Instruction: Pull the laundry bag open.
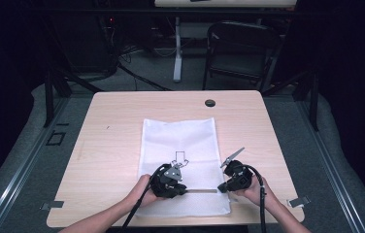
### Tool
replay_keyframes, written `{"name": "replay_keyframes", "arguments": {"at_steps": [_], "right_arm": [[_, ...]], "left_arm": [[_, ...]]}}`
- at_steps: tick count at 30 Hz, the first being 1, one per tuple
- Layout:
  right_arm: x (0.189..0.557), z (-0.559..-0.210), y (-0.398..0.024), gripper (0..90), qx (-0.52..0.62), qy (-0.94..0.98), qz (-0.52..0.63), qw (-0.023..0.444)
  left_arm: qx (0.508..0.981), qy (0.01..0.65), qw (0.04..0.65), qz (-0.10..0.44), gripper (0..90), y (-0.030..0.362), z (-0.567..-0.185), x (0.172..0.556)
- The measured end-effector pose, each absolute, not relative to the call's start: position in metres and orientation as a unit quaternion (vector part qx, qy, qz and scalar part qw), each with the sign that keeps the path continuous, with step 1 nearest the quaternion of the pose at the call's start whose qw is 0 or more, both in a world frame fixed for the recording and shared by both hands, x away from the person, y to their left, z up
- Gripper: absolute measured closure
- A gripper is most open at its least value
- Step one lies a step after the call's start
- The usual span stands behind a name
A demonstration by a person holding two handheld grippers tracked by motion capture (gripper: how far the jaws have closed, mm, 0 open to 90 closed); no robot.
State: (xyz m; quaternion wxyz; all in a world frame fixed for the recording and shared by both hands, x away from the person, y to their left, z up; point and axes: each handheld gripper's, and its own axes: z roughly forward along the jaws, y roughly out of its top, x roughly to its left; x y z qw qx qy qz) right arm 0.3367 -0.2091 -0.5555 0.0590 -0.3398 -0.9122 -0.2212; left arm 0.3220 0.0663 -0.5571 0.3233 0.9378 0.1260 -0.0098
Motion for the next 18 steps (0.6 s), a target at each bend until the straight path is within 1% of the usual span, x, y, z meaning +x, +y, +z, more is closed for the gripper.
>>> {"name": "replay_keyframes", "arguments": {"at_steps": [8, 10, 16, 18], "right_arm": [[0.336, -0.556, -0.209, 90.0, -0.342, -0.911, -0.224, 0.060], [0.337, -0.556, -0.209, 90.0, -0.341, -0.912, -0.222, 0.060], [0.336, -0.556, -0.208, 90.0, -0.342, -0.910, -0.228, 0.063], [0.336, -0.556, -0.208, 90.0, -0.342, -0.909, -0.228, 0.063]], "left_arm": [[0.937, 0.126, 0.326, -0.014, 82.3, 0.074, -0.558, 0.321], [0.941, 0.125, 0.315, -0.011, 82.2, 0.075, -0.558, 0.321], [0.939, 0.125, 0.320, -0.017, 82.3, 0.078, -0.558, 0.321], [0.942, 0.121, 0.314, -0.017, 82.3, 0.078, -0.558, 0.320]]}}
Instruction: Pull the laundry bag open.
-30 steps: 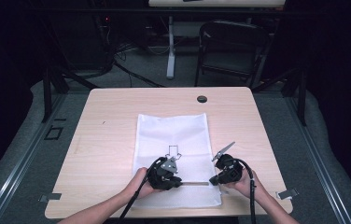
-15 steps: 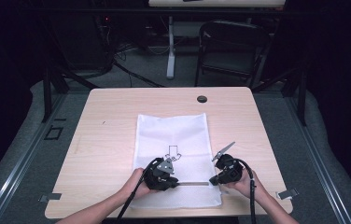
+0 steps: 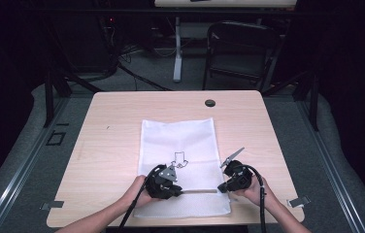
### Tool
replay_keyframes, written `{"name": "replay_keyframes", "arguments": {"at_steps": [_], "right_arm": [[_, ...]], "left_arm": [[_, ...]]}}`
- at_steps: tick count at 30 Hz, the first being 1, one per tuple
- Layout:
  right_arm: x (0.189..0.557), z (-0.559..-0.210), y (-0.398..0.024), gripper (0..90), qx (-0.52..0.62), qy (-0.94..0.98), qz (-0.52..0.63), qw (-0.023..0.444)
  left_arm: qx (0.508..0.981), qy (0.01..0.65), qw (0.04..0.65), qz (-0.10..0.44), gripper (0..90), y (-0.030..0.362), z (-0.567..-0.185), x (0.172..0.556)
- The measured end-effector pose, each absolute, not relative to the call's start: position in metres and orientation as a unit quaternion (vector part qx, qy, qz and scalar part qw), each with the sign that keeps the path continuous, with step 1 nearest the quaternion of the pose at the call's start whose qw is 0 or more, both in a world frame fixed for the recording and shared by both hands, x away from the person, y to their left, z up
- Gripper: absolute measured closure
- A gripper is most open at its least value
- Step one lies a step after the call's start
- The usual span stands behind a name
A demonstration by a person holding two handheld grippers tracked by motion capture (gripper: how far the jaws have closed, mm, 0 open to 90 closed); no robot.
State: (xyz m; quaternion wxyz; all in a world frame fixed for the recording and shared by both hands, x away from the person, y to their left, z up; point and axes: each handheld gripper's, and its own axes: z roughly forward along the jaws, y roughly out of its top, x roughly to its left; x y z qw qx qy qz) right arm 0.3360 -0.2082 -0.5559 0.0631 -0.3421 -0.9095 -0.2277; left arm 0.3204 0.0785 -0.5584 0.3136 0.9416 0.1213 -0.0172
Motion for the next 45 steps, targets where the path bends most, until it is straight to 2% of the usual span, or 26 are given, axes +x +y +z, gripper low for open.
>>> {"name": "replay_keyframes", "arguments": {"at_steps": [45], "right_arm": [[0.332, -0.554, -0.205, 90.0, -0.352, -0.910, -0.217, 0.043]], "left_arm": [[0.940, 0.134, 0.312, -0.024, 82.2, 0.113, -0.561, 0.329]]}}
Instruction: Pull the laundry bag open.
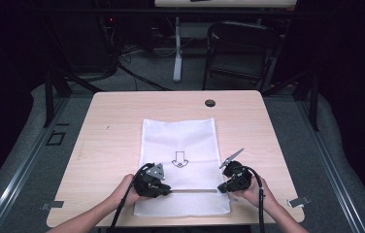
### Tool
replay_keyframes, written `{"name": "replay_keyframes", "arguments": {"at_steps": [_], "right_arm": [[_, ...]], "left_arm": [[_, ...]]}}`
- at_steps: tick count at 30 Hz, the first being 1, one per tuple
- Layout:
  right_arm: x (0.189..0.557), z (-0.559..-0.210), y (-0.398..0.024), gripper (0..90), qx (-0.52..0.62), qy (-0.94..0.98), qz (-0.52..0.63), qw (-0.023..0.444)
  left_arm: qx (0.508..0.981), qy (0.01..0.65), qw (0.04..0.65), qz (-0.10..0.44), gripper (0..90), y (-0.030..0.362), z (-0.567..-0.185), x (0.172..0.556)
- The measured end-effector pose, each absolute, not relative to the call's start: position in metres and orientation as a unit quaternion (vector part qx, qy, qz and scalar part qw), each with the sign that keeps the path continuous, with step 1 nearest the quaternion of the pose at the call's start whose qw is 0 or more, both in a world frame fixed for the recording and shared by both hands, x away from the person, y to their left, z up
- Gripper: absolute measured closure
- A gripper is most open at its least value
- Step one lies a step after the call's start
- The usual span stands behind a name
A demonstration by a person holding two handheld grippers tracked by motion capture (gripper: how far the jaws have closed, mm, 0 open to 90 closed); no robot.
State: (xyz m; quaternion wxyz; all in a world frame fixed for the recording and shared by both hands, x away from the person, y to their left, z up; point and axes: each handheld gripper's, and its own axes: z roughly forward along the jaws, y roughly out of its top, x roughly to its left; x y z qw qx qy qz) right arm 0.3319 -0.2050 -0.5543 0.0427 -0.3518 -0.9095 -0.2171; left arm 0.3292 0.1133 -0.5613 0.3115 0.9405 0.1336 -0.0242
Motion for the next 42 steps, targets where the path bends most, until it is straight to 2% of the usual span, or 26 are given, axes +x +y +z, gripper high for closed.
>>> {"name": "replay_keyframes", "arguments": {"at_steps": [6, 42], "right_arm": [[0.332, -0.554, -0.206, 90.0, -0.352, -0.910, -0.216, 0.042], [0.332, -0.554, -0.206, 90.0, -0.362, -0.905, -0.218, 0.049]], "left_arm": [[0.942, 0.120, 0.313, -0.018, 82.2, 0.113, -0.558, 0.328], [0.940, 0.131, 0.315, -0.013, 82.2, 0.136, -0.552, 0.325]]}}
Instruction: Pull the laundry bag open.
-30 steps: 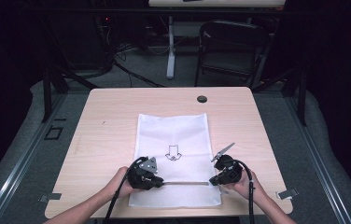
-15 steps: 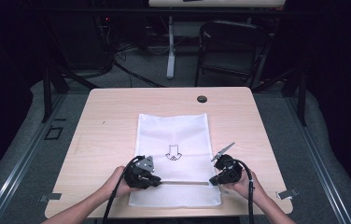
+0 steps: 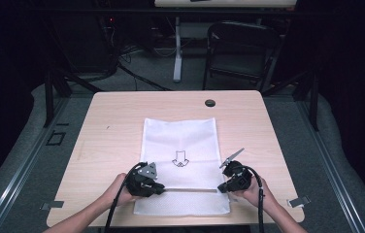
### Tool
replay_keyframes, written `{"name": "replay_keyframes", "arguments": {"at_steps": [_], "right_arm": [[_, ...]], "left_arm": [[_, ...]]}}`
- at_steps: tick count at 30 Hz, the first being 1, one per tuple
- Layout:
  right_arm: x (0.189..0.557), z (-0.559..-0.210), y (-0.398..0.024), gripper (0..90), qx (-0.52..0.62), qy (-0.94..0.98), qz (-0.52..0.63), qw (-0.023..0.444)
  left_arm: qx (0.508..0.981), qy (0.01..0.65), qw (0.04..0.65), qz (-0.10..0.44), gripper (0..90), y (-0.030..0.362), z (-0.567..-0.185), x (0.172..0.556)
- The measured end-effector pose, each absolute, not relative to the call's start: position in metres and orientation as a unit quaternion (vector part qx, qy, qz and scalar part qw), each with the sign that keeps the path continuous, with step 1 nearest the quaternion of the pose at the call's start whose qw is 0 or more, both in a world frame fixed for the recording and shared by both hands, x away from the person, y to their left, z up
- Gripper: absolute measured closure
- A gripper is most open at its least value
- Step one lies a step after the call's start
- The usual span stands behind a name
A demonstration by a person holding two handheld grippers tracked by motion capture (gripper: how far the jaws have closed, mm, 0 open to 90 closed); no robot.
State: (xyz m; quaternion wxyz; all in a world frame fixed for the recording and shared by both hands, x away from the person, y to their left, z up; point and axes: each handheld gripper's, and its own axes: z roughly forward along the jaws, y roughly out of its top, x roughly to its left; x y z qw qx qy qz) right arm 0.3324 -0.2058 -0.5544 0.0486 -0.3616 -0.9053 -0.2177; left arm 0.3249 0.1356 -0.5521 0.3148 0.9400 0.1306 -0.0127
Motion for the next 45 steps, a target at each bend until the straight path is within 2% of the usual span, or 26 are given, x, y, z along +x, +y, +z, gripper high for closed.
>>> {"name": "replay_keyframes", "arguments": {"at_steps": [29, 41, 45], "right_arm": [[0.331, -0.555, -0.206, 90.0, -0.362, -0.905, -0.220, 0.043], [0.332, -0.555, -0.206, 90.0, -0.361, -0.906, -0.218, 0.044], [0.332, -0.555, -0.207, 90.0, -0.362, -0.905, -0.220, 0.045]], "left_arm": [[0.942, 0.143, 0.304, -0.008, 82.0, 0.165, -0.554, 0.325], [0.942, 0.158, 0.295, -0.007, 82.0, 0.183, -0.555, 0.326], [0.936, 0.185, 0.301, -0.007, 82.1, 0.199, -0.557, 0.328]]}}
